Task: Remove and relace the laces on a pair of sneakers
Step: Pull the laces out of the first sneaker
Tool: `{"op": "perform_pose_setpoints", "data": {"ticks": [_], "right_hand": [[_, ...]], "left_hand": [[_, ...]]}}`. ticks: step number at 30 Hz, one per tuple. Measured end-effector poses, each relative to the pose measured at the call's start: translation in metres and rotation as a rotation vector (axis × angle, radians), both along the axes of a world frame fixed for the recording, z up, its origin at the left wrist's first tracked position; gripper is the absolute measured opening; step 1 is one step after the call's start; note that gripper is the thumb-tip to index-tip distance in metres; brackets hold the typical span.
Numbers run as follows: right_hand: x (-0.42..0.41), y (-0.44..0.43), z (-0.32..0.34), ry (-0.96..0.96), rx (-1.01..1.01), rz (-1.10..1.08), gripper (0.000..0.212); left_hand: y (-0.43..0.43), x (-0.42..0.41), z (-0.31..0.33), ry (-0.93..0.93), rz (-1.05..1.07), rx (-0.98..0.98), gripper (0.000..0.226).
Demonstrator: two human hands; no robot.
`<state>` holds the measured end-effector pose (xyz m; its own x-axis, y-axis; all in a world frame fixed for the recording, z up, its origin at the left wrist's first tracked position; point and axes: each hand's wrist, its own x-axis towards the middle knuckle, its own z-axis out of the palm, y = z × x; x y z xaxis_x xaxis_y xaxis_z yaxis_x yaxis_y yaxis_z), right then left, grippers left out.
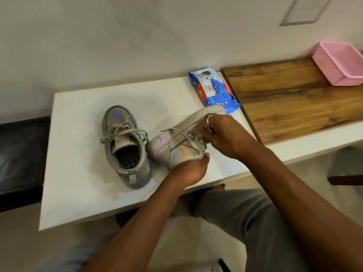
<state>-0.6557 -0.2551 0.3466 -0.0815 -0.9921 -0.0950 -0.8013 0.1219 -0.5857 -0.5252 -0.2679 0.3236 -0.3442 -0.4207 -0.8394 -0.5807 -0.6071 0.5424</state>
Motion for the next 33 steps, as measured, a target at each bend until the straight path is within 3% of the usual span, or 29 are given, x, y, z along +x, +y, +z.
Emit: {"op": "perform_pose_setpoints", "data": {"ticks": [2, 4, 10, 19, 24, 27, 31, 33], "right_hand": [[0.003, -0.001, -0.004, 0.015, 0.012, -0.001, 0.021], [0.005, 0.002, -0.003, 0.056, 0.036, 0.009, 0.018], [-0.002, 0.001, -0.006, 0.211, -0.015, -0.121, 0.012], [-0.022, -0.003, -0.006, 0.207, -0.256, -0.374, 0.019], [-0.012, -0.008, -0.017, 0.141, -0.207, -0.163, 0.02], [-0.008, -0.004, -0.021, 0.206, -0.241, -0.044, 0.022], [-0.032, -0.006, -0.023, 0.312, -0.309, -0.29, 0.019], [-0.044, -0.007, -0.025, 0.323, -0.324, -0.394, 0.017]], "left_hand": [[0.001, 0.003, 0.001, 0.0, -0.112, -0.062, 0.052], [-0.003, 0.006, -0.003, -0.095, -0.371, -0.245, 0.058], [-0.005, 0.006, -0.007, -0.139, -0.532, -0.311, 0.063], [-0.007, 0.005, -0.01, -0.139, -0.53, -0.356, 0.069], [-0.007, 0.004, -0.012, -0.137, -0.538, -0.385, 0.066], [-0.007, 0.005, -0.014, -0.155, -0.499, -0.36, 0.066], [-0.006, 0.001, -0.015, -0.065, -0.242, -0.265, 0.061], [-0.004, -0.003, -0.015, -0.018, -0.21, -0.329, 0.059]]}}
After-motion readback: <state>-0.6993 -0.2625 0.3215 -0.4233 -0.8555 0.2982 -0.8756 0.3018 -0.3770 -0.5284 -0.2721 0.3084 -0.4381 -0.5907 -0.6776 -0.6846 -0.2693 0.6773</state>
